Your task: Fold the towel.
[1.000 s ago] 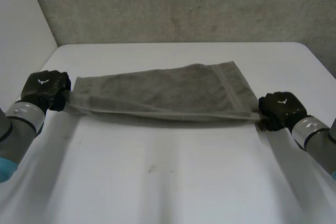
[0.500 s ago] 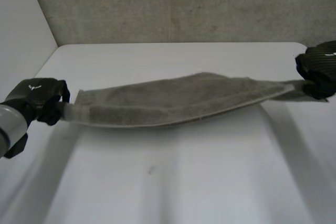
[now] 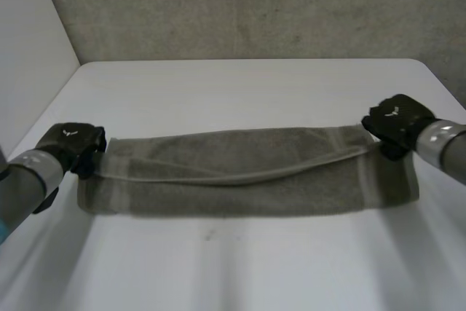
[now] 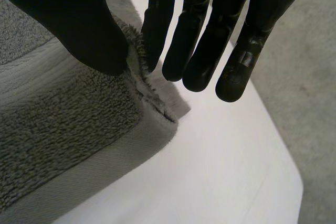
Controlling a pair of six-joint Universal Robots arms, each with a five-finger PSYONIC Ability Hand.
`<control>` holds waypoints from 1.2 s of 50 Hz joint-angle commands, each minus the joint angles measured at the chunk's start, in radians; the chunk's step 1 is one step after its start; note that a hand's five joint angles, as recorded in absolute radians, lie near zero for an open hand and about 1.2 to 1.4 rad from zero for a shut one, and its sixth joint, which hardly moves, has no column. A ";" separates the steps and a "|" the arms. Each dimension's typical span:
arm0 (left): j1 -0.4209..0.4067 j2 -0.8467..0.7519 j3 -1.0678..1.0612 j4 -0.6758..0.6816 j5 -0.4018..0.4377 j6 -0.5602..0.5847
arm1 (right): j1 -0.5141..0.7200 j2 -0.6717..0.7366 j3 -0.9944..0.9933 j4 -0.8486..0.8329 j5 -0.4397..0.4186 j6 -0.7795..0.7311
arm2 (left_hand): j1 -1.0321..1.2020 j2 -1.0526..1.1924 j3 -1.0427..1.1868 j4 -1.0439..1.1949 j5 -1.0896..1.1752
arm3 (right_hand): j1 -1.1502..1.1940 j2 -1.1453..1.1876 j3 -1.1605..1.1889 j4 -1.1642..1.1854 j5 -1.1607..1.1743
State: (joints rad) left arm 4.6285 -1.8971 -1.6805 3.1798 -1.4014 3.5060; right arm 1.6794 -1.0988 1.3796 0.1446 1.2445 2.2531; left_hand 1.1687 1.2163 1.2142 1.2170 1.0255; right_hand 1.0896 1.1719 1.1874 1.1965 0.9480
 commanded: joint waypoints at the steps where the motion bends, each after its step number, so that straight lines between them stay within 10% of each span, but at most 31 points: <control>1: -0.022 -0.200 0.170 0.049 -0.039 -0.027 | 0.074 0.174 -0.126 -0.186 0.061 0.028 | 0.228 0.180 0.182 0.179 0.196 | 0.307 0.224 0.209 0.200 0.274; 24: -0.079 -0.428 0.410 0.178 -0.116 -0.047 | 0.108 0.514 -0.441 -0.333 0.151 0.065 | 0.228 0.180 0.182 0.179 0.196 | 0.307 0.224 0.209 0.200 0.274; 26: -0.083 -0.433 0.407 0.178 -0.116 -0.042 | 0.108 0.516 -0.444 -0.335 0.153 0.066 | -0.051 -0.098 -0.096 -0.099 -0.082 | -0.118 -0.200 -0.216 -0.225 -0.151; 27: -0.086 -0.433 0.401 0.178 -0.117 -0.041 | 0.108 0.517 -0.445 -0.336 0.155 0.069 | -0.568 -0.616 -0.614 -0.617 -0.600 | -0.842 -0.924 -0.940 -0.949 -0.875; 29: -0.091 -0.433 0.395 0.181 -0.117 -0.041 | 0.109 0.516 -0.445 -0.343 0.155 0.072 | -0.994 -1.042 -1.040 -1.042 -1.025 | -0.915 -0.997 -1.013 -1.022 -0.948; 45: -0.100 -0.174 0.305 0.186 -0.111 -0.052 | 0.108 0.231 -0.343 -0.416 0.234 0.367 | -0.993 -1.041 -1.039 -1.042 -1.025 | -0.915 -0.997 -1.013 -1.022 -0.948; 60: -0.096 0.070 -0.030 0.184 -0.051 -0.055 | -0.050 -0.050 0.111 -0.146 -0.008 0.384 | -0.987 -1.035 -1.033 -1.036 -1.019 | -0.837 -0.920 -0.935 -0.944 -0.870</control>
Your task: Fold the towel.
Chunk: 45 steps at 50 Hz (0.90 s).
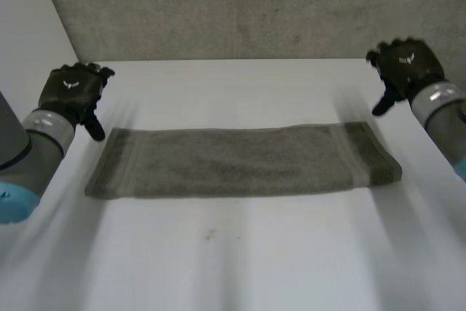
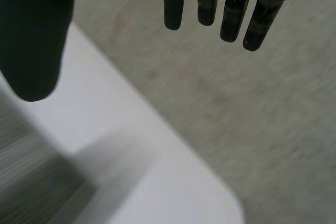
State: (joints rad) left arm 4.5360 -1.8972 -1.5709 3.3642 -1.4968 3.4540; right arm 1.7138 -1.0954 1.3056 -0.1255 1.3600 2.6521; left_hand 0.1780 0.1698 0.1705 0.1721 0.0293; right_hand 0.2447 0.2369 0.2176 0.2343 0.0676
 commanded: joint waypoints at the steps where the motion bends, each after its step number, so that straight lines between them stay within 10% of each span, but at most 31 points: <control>1: -0.003 0.070 -0.139 0.000 0.044 -0.003 | -0.085 -0.054 0.185 0.124 -0.124 -0.015 | 0.003 0.011 0.011 0.009 -0.023 | 0.008 0.015 0.035 0.018 0.010; 13: -0.006 0.086 -0.207 0.001 0.081 -0.007 | -0.192 -0.017 0.379 -0.029 -0.311 -0.092 | 0.000 0.008 0.008 0.006 -0.026 | 0.301 0.309 0.328 0.312 0.304; 28: -0.011 0.083 -0.209 0.003 0.083 -0.007 | -0.237 0.092 0.354 -0.056 -0.309 -0.201 | -0.003 0.006 0.005 0.003 -0.029 | 0.448 0.456 0.475 0.458 0.451; 35: -0.014 0.083 -0.209 0.003 0.081 -0.007 | -0.249 0.115 0.313 -0.057 -0.306 -0.216 | -0.003 0.006 0.005 0.003 -0.029 | 1.151 1.159 1.178 1.161 1.153; 45: -0.006 0.083 -0.215 0.003 0.082 -0.007 | -0.315 0.112 0.282 -0.080 -0.193 -0.218 | -0.003 0.006 0.005 0.003 -0.029 | 1.152 1.159 1.179 1.162 1.154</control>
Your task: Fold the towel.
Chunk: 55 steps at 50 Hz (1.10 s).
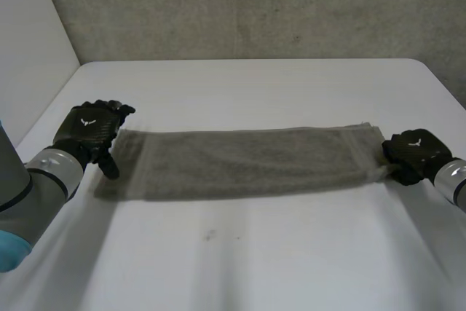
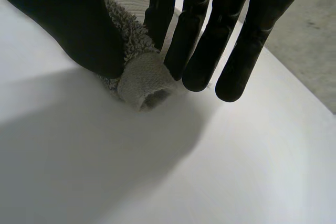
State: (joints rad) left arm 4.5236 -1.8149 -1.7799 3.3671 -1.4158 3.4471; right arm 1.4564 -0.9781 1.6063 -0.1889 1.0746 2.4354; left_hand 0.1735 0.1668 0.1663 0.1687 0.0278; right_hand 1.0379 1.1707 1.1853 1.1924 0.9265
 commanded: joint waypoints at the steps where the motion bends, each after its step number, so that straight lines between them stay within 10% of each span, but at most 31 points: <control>1: 0.006 0.000 -0.006 0.000 0.000 0.001 | -0.080 -0.004 -0.028 -0.018 0.111 -0.004 | 0.002 0.009 0.009 0.007 -0.027 | 0.358 0.226 0.211 0.204 0.295; 16: 0.008 0.005 -0.012 0.000 0.000 0.001 | -0.214 -0.076 -0.160 -0.004 0.151 -0.079 | 0.002 0.009 0.009 0.007 -0.027 | 0.358 0.226 0.211 0.204 0.295; 35: -0.001 0.054 -0.010 -0.002 -0.009 -0.022 | 0.747 0.047 -0.272 -0.179 0.177 0.017 | 0.001 0.008 0.008 0.006 -0.028 | 0.358 0.226 0.211 0.204 0.295; 45: -0.037 0.051 0.005 -0.003 -0.008 -0.092 | 0.880 0.183 -0.253 -0.141 0.197 0.007 | 0.005 0.011 0.012 0.010 -0.024 | 0.358 0.226 0.211 0.204 0.295; 47: -0.051 0.043 0.010 -0.002 -0.006 -0.092 | 0.877 0.176 -0.256 -0.130 0.206 0.013 | 0.005 0.011 0.012 0.010 -0.024 | -0.072 -0.205 -0.219 -0.227 -0.135; 48: -0.063 0.036 0.019 0.001 -0.006 -0.092 | 0.874 0.164 -0.253 -0.121 0.218 0.020 | 0.005 0.011 0.012 0.010 -0.024 | -0.773 -0.905 -0.920 -0.927 -0.836; 55: -0.178 -0.050 0.108 0.009 -0.009 -0.117 | 0.765 0.024 -0.207 -0.081 0.294 0.096 | 0.008 0.014 0.015 0.012 -0.021 | -0.863 -0.996 -1.011 -1.018 -0.926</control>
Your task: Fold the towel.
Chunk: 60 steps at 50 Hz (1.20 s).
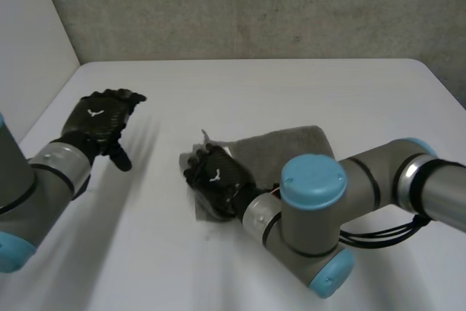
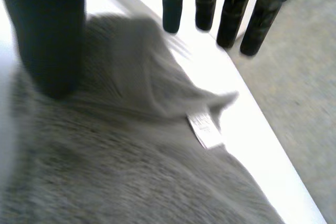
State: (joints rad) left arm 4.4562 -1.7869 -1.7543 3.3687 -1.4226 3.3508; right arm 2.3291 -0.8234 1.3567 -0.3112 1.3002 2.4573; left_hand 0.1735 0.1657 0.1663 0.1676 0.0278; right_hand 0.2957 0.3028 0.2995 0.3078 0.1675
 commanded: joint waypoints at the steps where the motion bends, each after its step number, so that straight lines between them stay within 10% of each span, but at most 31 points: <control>1: -0.136 -0.091 0.105 0.009 -0.002 -0.037 | -0.140 -0.167 0.070 0.052 0.068 0.122 | 0.008 0.016 0.015 0.014 -0.021 | -0.121 -0.128 -0.125 -0.133 -0.168; 17: -0.350 -0.336 0.248 0.028 -0.113 -0.126 | -0.462 -0.345 0.450 0.066 -0.042 0.263 | 0.052 0.060 0.059 0.058 0.023 | -0.103 -0.110 -0.107 -0.115 -0.149; 29: -0.365 -0.355 0.174 0.018 -0.179 -0.048 | -0.548 -0.324 0.487 -0.012 -0.036 0.068 | 0.043 0.051 0.050 0.049 0.014 | 1.099 1.092 1.095 1.087 1.053; 34: -0.379 -0.286 0.133 0.018 -0.180 -0.048 | -0.537 -0.336 0.440 -0.034 -0.006 0.034 | 0.040 0.048 0.047 0.046 0.011 | 1.101 1.093 1.097 1.088 1.054; 49: -0.357 -0.057 0.027 0.015 -0.248 -0.048 | -0.100 -0.217 0.093 0.024 0.037 -0.044 | 0.034 0.042 0.041 0.040 0.005 | 1.101 1.093 1.097 1.088 1.054; 60: -0.101 0.107 -0.070 0.005 -0.305 -0.034 | 0.084 -0.043 0.071 0.027 -0.078 -0.153 | 0.031 0.039 0.038 0.037 0.002 | 1.101 1.093 1.097 1.088 1.054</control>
State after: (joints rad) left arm 4.2565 -1.7226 -1.8064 3.3762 -1.7395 3.3148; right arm 2.3804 -0.9178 1.4146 -0.2787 1.2922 2.3223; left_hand 0.1882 0.1894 0.1906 0.1894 0.0280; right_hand 0.9943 1.1714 1.1877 1.1965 0.9515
